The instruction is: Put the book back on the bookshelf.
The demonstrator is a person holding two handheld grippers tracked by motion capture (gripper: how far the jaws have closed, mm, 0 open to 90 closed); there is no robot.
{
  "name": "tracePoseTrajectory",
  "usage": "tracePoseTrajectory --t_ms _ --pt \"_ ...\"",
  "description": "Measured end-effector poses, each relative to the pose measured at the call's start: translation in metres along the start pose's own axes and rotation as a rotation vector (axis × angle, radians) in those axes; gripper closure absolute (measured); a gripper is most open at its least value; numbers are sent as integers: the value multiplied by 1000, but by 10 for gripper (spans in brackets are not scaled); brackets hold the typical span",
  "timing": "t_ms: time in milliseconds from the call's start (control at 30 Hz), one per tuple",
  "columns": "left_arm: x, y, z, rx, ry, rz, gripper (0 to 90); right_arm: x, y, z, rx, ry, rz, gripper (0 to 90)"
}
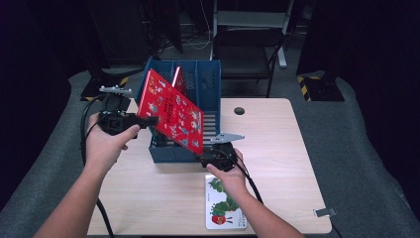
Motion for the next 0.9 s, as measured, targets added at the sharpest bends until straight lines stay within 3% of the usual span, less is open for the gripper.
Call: tracePoseTrajectory --t_ms 400,900 --pt "-5 3 -9 -37 -11 -13 664 -5 13 18 -25 18 -37 535" --pt "-14 5 -10 -55 -18 -32 691 -11 19 31 -39 31 -40 543"
Point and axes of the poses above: each handheld gripper's, and its own axes: z roughly forward along the jaws, x roughly out of its underside, y roughly to its left, the point moved 9 cm from there along z, roughly forward along the jaws, and after that the axes turned 5 degrees about -z, right-handed, at the moved point
